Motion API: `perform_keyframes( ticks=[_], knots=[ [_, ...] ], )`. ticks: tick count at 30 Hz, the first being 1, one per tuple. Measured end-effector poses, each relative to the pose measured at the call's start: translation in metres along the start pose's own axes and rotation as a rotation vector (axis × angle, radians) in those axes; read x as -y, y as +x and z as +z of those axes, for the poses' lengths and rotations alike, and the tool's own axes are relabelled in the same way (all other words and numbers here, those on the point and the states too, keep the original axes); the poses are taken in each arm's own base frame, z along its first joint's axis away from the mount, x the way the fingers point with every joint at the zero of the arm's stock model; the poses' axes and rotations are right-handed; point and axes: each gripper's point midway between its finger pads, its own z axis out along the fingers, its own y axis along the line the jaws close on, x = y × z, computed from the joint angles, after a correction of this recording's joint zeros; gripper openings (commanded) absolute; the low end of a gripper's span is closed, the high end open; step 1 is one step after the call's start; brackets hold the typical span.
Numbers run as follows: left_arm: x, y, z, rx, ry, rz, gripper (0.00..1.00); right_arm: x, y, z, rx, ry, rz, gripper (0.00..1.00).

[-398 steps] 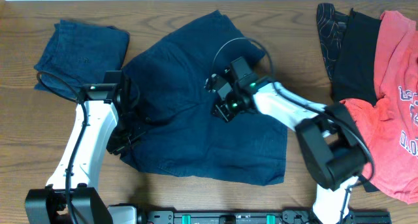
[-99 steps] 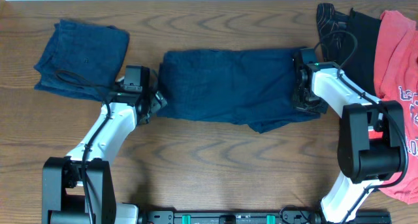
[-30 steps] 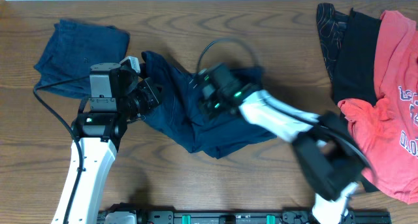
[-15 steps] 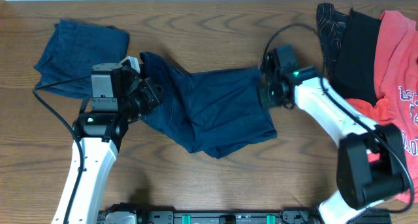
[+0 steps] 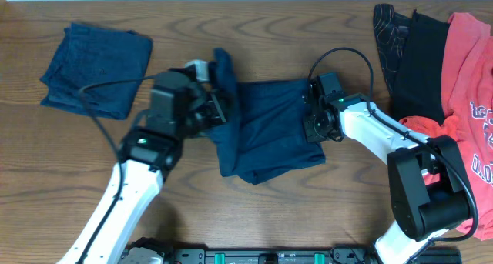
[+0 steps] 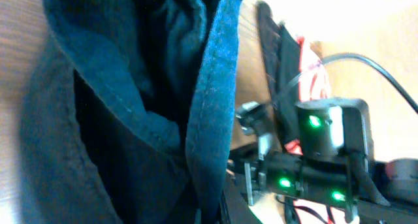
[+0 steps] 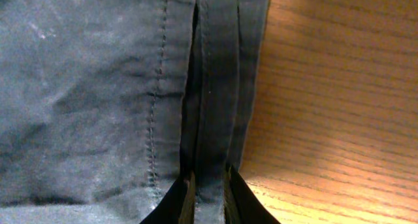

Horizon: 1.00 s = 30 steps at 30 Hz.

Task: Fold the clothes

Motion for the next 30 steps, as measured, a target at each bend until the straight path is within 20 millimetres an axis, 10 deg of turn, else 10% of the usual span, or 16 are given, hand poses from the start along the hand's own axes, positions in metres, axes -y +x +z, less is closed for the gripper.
perform_keyframes(
  ticks=[11,15,21,25,30],
  knots=[
    [0.035,0.038,0.086,-0.054,0.1,0.017,0.07,-0.012,0.003,0.001,-0.004,0.016,-0.034,0.14],
    [0.043,0.051,0.102,-0.073,0.124,0.007,0.41,-0.016,0.005,0.001,-0.005,0.017,-0.034,0.12],
    [0.044,0.051,0.1,-0.079,0.134,-0.004,0.46,-0.007,0.022,-0.005,-0.086,0.067,0.034,0.11],
    [0.029,0.034,0.092,-0.055,0.1,-0.03,0.46,0.024,0.023,-0.024,-0.114,0.169,0.118,0.13],
    [-0.009,0.014,0.081,-0.021,-0.01,-0.065,0.46,0.05,-0.039,-0.095,0.126,0.179,0.217,0.14]
  ],
)
